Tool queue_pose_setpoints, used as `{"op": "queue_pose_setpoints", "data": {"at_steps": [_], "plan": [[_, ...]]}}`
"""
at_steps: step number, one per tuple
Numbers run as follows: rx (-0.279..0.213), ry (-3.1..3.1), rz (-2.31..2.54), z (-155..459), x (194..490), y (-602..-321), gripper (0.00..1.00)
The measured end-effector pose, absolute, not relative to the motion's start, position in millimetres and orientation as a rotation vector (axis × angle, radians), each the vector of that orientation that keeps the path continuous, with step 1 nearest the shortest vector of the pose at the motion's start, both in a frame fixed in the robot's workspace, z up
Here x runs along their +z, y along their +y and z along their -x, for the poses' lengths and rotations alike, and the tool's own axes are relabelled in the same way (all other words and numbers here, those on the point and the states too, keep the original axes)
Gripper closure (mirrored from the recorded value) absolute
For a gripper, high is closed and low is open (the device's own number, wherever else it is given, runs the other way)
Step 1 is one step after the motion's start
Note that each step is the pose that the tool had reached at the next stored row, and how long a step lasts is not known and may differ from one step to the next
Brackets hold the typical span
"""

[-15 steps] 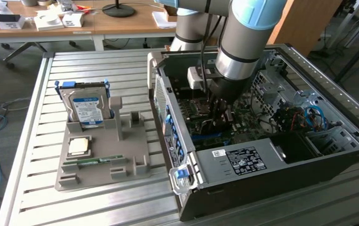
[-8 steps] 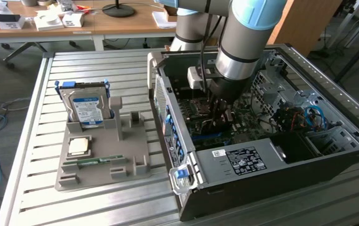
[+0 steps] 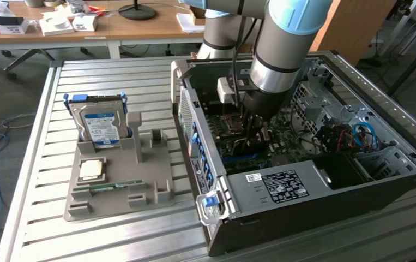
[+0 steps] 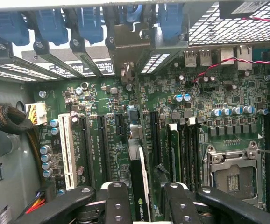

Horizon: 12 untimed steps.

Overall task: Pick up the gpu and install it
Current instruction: 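Insert the gpu into the slot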

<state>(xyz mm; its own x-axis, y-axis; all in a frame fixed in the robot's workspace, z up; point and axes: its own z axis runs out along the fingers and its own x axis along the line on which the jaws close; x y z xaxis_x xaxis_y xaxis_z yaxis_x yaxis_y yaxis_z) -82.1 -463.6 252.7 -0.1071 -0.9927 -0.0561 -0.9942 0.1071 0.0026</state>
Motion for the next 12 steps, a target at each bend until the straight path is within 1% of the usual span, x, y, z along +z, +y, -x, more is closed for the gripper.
{"op": "queue_pose_setpoints", "data": {"at_steps": [3, 4, 5, 6, 7, 12], "plan": [[0.061, 2.307, 2.072, 82.1, 252.7, -463.6, 0.67], [0.061, 2.307, 2.072, 82.1, 252.7, -463.5, 0.65], [0.061, 2.307, 2.072, 82.1, 252.7, -463.6, 0.6], [0.061, 2.307, 2.072, 82.1, 252.7, -463.5, 0.6], [0.061, 2.307, 2.072, 82.1, 252.7, -463.6, 0.53], [0.061, 2.307, 2.072, 82.1, 252.7, -463.6, 0.53]]}}
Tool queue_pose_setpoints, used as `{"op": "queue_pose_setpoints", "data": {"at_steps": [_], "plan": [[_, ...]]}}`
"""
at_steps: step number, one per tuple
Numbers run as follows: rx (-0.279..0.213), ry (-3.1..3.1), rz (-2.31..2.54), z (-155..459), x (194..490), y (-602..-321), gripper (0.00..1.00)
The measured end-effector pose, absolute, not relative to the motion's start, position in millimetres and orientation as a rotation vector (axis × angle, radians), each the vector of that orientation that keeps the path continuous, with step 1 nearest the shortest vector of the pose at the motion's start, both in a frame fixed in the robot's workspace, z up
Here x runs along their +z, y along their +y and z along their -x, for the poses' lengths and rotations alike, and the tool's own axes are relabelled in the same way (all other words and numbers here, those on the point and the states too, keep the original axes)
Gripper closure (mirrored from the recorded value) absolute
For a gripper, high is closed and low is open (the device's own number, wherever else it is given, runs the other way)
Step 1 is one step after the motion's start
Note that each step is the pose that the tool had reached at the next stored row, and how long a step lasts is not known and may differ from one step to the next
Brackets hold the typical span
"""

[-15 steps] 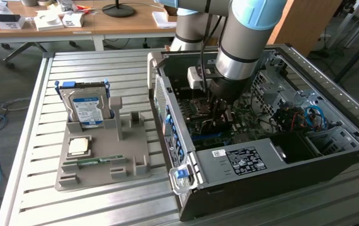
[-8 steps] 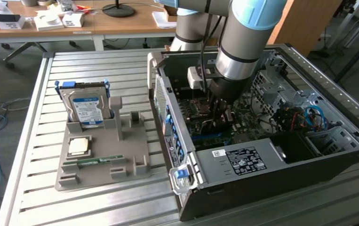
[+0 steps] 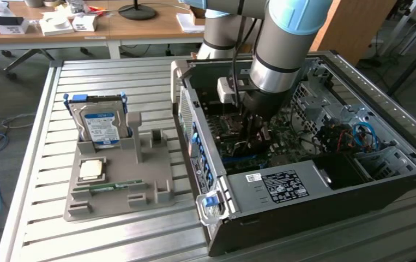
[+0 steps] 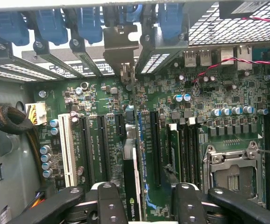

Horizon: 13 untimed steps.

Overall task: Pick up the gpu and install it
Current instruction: 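Insert the gpu into the slot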

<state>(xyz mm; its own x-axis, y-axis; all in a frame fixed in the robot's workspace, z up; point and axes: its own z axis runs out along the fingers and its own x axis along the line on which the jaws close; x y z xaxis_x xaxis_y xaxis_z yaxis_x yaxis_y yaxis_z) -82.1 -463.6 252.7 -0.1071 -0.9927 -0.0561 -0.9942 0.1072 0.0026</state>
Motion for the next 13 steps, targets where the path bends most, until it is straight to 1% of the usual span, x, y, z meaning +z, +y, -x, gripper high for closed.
{"op": "queue_pose_setpoints", "data": {"at_steps": [5, 13], "plan": [[0.061, 2.307, 2.072, 82, 253, -464, 0.53], [0.061, 2.307, 2.072, 82, 263, -464, 0.53]]}}
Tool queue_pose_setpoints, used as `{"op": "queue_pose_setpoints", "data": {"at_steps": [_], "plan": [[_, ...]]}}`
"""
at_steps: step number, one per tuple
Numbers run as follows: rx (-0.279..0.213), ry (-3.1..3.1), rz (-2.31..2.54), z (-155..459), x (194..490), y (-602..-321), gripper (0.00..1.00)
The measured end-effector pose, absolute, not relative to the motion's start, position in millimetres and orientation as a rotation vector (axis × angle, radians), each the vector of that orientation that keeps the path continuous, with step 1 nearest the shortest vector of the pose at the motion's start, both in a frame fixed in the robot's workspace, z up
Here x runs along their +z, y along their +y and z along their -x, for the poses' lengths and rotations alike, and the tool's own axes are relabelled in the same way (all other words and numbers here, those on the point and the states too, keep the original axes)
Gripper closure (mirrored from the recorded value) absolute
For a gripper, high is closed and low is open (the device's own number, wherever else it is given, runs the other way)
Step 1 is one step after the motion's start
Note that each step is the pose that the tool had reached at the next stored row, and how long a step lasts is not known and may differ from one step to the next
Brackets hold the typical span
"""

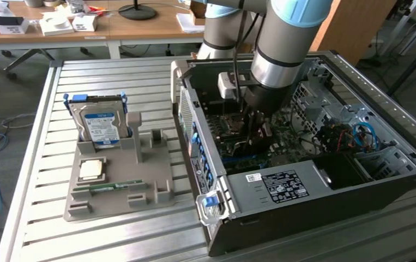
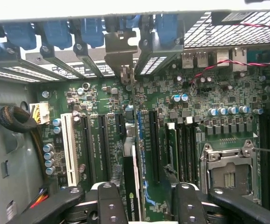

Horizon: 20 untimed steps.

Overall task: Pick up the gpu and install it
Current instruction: 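Insert the gpu into the slot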

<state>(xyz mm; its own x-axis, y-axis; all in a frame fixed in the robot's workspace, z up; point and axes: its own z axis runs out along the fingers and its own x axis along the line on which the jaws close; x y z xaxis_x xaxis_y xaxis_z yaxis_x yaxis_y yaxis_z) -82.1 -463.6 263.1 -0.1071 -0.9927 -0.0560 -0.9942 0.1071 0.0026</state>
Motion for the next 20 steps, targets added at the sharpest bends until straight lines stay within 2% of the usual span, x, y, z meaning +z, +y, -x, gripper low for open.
{"op": "queue_pose_setpoints", "data": {"at_steps": [20], "plan": [[0.058, 2.309, 2.073, 82, 317, -464, 0.53]]}}
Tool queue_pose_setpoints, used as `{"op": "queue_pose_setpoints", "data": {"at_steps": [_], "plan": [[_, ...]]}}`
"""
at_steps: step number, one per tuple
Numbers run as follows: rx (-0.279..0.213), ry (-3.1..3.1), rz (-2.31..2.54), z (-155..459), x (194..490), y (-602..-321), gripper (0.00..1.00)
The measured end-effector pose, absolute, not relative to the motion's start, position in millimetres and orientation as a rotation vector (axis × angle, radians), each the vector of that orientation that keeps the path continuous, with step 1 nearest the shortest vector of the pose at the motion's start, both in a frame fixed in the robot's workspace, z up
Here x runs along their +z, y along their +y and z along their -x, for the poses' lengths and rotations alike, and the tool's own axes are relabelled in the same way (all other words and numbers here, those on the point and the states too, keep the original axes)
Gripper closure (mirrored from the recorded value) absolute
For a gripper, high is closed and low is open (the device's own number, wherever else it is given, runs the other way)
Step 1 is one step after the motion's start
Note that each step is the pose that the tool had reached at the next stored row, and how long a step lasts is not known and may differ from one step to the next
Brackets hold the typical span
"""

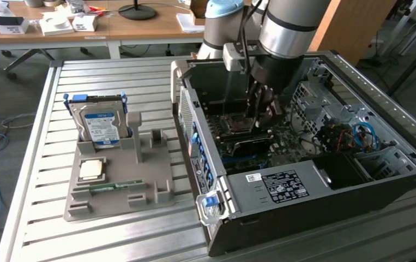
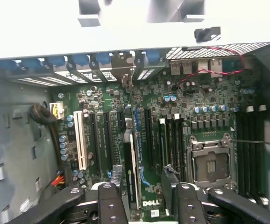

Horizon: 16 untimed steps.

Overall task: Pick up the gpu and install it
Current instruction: 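Insert the gpu into the slot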

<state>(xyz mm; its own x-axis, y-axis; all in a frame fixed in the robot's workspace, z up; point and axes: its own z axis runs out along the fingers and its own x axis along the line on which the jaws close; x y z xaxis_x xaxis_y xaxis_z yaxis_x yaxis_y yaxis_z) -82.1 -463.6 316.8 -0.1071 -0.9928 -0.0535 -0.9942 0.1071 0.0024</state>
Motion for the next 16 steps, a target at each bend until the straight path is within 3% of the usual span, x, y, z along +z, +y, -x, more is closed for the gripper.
{"op": "queue_pose_setpoints", "data": {"at_steps": [16], "plan": [[0.058, 2.309, 2.073, 82, 342, -464, 0.53]]}}
